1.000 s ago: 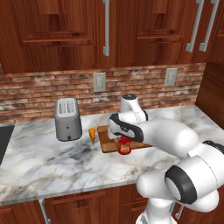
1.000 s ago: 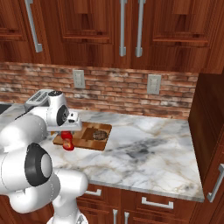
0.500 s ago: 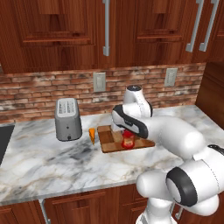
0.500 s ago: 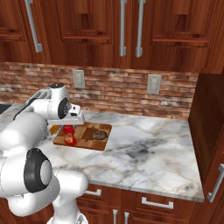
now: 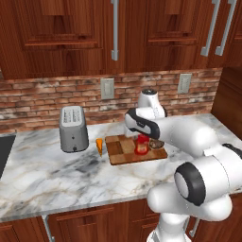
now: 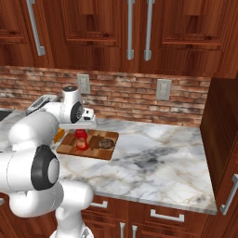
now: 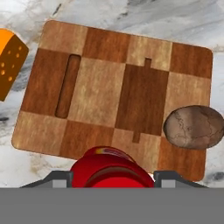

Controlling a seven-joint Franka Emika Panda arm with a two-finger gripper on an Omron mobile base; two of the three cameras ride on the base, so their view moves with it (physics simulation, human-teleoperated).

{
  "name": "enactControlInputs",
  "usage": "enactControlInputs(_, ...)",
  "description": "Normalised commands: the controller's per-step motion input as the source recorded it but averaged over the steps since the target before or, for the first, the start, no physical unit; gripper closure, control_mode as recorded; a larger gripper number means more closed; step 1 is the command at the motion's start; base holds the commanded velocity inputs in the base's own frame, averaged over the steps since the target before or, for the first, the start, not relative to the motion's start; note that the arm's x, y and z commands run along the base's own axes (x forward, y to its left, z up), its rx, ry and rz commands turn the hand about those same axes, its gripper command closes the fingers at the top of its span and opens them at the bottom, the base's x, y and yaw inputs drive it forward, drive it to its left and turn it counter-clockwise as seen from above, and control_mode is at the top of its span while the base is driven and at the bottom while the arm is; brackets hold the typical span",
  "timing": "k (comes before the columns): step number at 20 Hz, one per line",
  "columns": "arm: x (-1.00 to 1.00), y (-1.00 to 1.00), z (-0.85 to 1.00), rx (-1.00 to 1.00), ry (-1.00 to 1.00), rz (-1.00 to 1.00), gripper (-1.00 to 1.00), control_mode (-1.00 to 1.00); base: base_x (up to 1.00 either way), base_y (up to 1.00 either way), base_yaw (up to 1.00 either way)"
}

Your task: Retrieve the reheated potato from the microwave, then place the potato, cheese, and condiment on the cutting board.

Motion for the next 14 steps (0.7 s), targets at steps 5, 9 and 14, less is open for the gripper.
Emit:
enactControlInputs(5, 0.37, -0.08, 0.00, 0.00, 0.00, 0.01, 1.00, -1.00, 0.00, 0.00, 0.00)
enactControlInputs(9, 0.25, -0.05, 0.00, 0.00, 0.00, 0.01, 1.00, -1.00, 0.00, 0.00, 0.00)
enactControlInputs(14, 0.07, 0.00, -0.05, 0.00, 0.00, 0.01, 1.00, -1.00, 0.00, 0.00, 0.00)
